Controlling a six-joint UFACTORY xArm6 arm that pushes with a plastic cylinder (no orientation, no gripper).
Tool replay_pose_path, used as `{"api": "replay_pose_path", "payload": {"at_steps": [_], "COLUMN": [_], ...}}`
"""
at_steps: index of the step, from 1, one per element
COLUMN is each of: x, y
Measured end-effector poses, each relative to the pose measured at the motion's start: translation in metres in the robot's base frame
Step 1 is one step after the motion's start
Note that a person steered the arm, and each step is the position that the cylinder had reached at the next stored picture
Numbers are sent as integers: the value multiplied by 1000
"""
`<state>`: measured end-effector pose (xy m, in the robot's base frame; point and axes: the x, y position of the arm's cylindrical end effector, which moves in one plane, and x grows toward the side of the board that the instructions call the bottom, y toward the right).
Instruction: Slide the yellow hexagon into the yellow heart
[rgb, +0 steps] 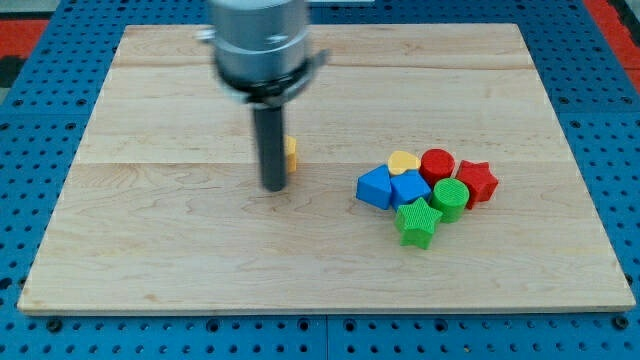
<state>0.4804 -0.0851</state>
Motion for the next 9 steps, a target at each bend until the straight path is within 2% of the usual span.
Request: {"api": "replay_pose_path", "payload": {"at_steps": [1,2,5,7,8,9], "x": [-41,-59,-44,-28,-47,-53], "y": [11,104,186,189,167,115]}}
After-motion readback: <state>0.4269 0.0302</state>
